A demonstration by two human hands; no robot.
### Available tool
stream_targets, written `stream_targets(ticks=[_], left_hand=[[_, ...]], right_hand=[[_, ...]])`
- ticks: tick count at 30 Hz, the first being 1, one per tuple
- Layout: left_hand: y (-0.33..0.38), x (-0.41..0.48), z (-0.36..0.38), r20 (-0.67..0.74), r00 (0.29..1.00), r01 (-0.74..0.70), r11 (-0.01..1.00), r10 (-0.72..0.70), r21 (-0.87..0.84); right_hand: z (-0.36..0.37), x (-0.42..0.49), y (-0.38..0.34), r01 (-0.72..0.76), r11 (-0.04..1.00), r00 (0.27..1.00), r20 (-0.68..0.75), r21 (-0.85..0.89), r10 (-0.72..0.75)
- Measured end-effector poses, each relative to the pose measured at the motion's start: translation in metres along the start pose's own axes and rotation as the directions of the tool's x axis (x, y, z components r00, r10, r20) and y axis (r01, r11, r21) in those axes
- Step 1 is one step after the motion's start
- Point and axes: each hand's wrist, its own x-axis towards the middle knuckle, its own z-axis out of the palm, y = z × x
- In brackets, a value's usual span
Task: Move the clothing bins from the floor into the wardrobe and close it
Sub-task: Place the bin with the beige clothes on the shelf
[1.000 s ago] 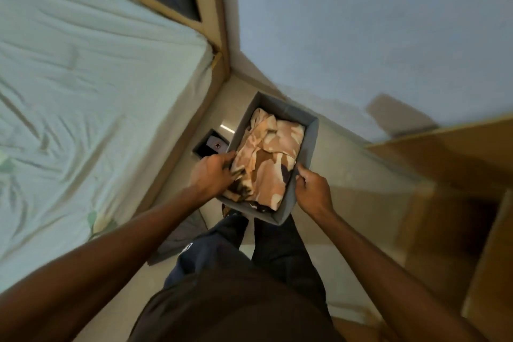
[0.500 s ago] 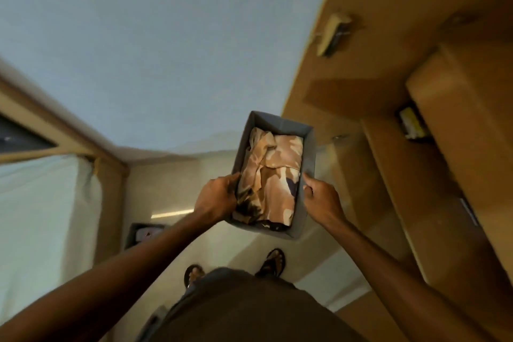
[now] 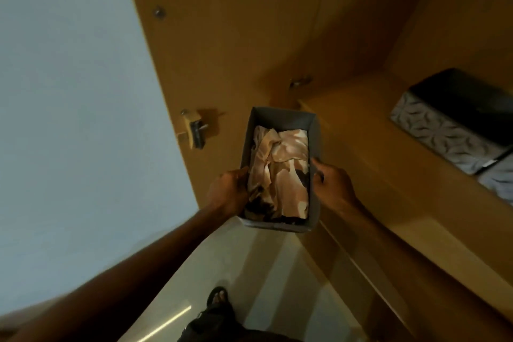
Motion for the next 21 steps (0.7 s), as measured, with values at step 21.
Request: stream_targets(ticks=[21], left_hand=[[0.161, 0.320, 0.058, 0.327, 0.856, -0.454, 0.884, 0.400, 0.106]], right_hand=[[-0.121, 0.194, 0.107, -0.237, 0.949, 0.936, -0.213, 0.206, 0.280]])
